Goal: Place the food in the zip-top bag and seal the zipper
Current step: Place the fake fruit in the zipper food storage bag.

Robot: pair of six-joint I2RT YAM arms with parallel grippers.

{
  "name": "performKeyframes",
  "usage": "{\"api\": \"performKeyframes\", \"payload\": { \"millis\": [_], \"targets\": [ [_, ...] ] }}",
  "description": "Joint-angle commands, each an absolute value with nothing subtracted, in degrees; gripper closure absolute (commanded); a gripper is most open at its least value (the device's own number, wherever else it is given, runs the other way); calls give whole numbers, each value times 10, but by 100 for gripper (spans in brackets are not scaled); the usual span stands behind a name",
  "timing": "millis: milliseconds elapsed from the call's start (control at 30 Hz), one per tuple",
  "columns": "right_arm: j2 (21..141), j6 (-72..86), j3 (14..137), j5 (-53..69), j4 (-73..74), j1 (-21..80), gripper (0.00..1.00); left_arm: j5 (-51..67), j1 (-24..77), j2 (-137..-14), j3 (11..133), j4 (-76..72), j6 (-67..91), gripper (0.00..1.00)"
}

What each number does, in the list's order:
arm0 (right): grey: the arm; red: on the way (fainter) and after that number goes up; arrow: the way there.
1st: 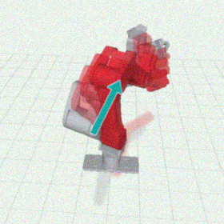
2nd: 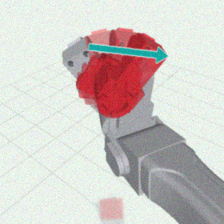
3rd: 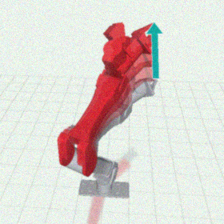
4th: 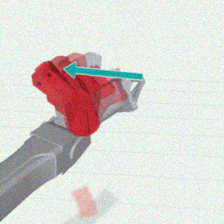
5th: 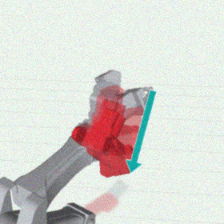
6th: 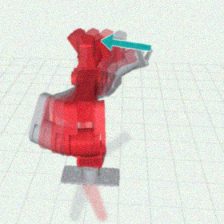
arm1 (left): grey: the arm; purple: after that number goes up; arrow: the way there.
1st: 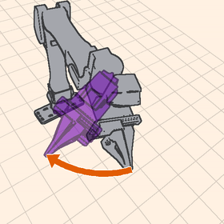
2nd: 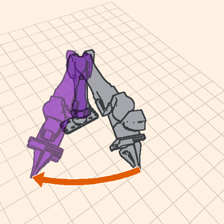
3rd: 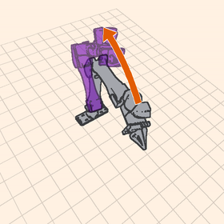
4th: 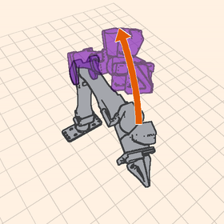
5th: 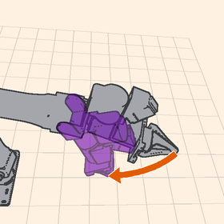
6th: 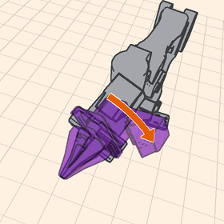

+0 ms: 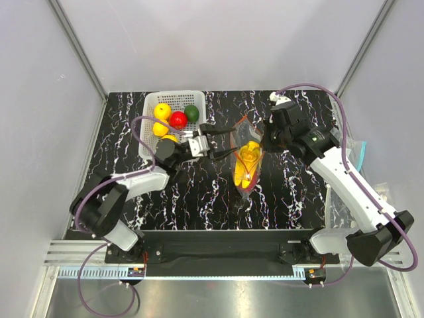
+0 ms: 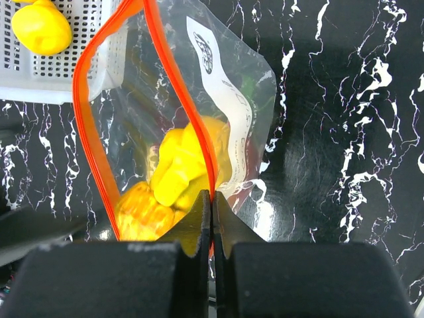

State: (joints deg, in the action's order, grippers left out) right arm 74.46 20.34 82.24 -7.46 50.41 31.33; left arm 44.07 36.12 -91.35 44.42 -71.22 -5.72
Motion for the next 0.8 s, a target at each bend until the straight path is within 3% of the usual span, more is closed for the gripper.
{"api": "performKeyframes", "payload": {
  "millis": [0, 133, 233, 433, 767],
  "targets": [
    [721, 201, 824, -64, 483, 307, 100, 422, 363, -837, 456, -819, -49, 37],
    [718, 200, 823, -62, 483, 305, 100, 379, 366, -756, 500, -597, -10, 37],
    [716, 200, 824, -59, 485, 304, 100, 314, 373, -719, 564, -384, 17, 29],
    [718, 204, 823, -55, 483, 305, 100, 193, 403, -732, 727, -33, 89, 27],
    [712, 212, 817, -51, 482, 305, 100, 183, 439, -841, 910, 240, 176, 25]
  ]
}}
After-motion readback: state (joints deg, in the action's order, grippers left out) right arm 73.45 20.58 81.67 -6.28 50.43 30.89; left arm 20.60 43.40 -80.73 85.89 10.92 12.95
